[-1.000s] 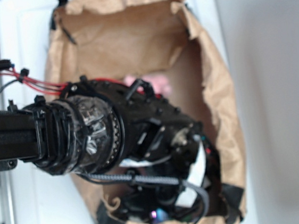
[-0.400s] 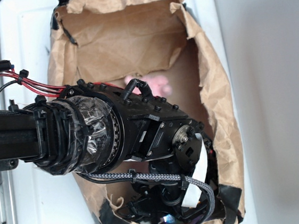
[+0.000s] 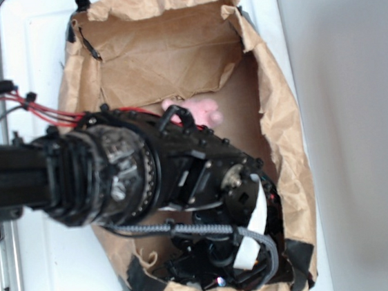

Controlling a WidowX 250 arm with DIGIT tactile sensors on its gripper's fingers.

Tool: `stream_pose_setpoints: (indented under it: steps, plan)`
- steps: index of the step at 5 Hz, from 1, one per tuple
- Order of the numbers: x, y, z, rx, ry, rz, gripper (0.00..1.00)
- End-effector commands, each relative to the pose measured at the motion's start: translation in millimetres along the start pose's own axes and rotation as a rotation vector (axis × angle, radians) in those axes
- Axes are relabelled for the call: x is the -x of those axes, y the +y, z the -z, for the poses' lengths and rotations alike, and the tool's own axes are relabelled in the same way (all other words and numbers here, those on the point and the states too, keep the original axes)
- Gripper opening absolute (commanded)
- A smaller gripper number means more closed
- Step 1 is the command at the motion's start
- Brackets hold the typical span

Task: Grab the green ball.

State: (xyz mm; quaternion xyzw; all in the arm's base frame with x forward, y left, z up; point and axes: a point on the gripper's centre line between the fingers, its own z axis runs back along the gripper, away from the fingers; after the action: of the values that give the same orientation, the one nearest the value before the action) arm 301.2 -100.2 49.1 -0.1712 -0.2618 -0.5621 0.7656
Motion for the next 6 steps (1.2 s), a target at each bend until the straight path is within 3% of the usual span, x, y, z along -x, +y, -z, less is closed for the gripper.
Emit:
stream_pose_setpoints:
  steps: [1,2,4,5,6]
  plan:
    - [-9,17,-18,-0.122,0.078,0.042,0.0]
    - [-6,24,-22,-0.184,0.11,0.028,0.0]
    - [-3,29,-29,-0.322,0.238,-0.016,0.0]
    - [2,36,-29,-0.363,0.331,-0.072,0.0]
    - [8,44,-26,-0.37,0.399,-0.125,0.0]
